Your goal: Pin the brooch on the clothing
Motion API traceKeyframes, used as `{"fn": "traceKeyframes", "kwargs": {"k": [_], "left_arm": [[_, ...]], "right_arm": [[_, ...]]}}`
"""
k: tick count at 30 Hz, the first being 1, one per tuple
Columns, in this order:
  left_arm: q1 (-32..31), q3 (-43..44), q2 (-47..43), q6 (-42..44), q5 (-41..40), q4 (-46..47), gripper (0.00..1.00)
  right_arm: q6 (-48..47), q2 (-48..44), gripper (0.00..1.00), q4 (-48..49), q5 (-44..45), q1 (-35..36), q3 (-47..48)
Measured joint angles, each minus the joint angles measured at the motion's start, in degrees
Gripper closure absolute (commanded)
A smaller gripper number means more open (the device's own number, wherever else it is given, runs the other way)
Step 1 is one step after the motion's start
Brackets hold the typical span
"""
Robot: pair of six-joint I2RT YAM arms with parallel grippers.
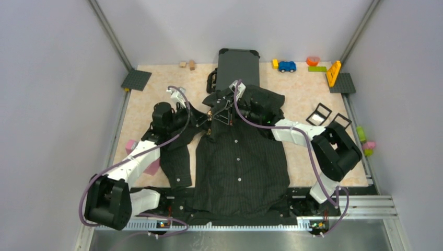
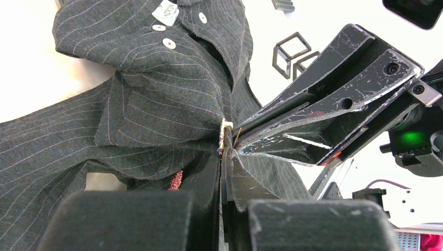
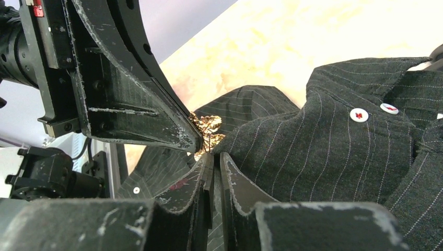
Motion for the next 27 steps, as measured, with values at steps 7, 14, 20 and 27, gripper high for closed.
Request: {"fn": "traceKeyframes", "kwargs": {"k": [7, 14, 20, 27], "left_arm": [[0.2, 0.8, 1.1, 0.4, 1.1, -0.1, 1.00], [0.4, 1.2, 1.4, 0.7, 1.5, -0.1, 1.00], [0.7, 1.2, 1.6, 1.7, 1.8, -0.5, 1.00], [1.0, 1.8, 2.6, 4.5, 3.2, -1.5, 1.00]], "right_arm": [[-0.3, 0.0, 0.89, -0.5, 0.0, 0.1, 0.5], [-1.0, 0.6, 0.90, -1.9, 0.0, 0.4, 2.0], [-1.9, 1.4, 0.97, -3.1, 0.3, 0.7, 3.1], [-3.4, 2.3, 1.00, -6.3, 0.5, 1.0, 5.0]]}}
